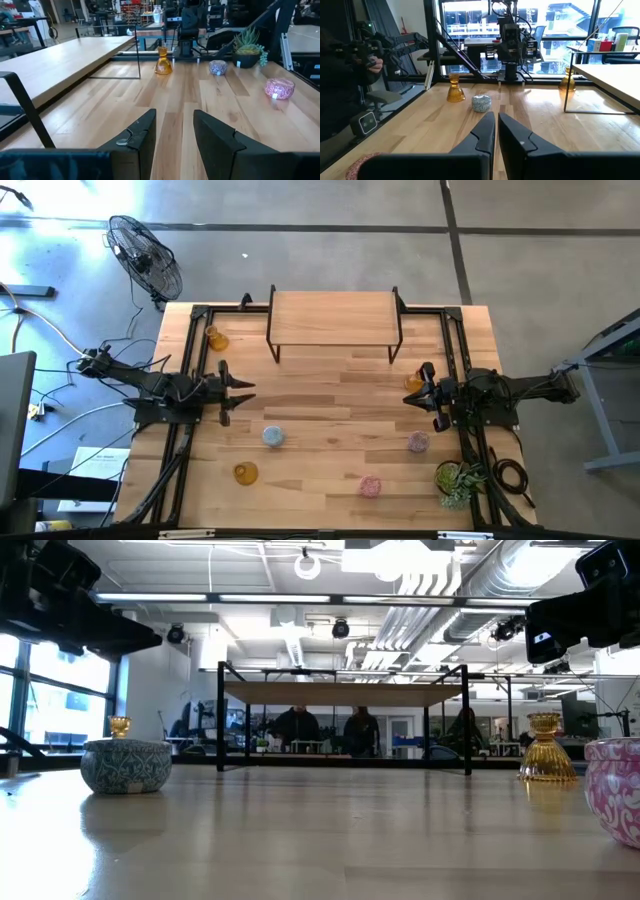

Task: Pick & Place candle stick holders
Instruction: Put the top orange candle holder on the shelf

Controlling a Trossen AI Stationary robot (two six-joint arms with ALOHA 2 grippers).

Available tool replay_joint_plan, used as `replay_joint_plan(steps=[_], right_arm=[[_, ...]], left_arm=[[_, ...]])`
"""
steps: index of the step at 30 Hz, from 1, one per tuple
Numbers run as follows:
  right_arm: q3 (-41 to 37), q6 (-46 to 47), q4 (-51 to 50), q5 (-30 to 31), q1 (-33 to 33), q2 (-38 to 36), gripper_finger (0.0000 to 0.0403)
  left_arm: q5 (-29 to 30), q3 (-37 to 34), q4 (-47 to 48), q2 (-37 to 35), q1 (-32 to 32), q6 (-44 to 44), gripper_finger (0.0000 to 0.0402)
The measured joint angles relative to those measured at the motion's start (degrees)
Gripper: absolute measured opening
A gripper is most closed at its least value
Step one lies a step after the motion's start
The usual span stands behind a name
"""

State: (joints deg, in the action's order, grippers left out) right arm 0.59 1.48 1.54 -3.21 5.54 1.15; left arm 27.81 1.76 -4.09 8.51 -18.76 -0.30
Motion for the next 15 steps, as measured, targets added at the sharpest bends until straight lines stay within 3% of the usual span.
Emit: replay_joint_plan(steps=[8, 15], right_arm=[[0.00, 0.00, -0.01, 0.00, 0.00, 0.00, 0.0017], [0.00, 0.00, -0.01, 0.00, 0.00, 0.00, 0.0016]], left_arm=[[0.07, 0.00, -0.45, -0.02, 0.00, 2.64, 0.0130], [-13.56, 0.00, 0.03, -0.02, 0.00, -1.49, 0.0129]])
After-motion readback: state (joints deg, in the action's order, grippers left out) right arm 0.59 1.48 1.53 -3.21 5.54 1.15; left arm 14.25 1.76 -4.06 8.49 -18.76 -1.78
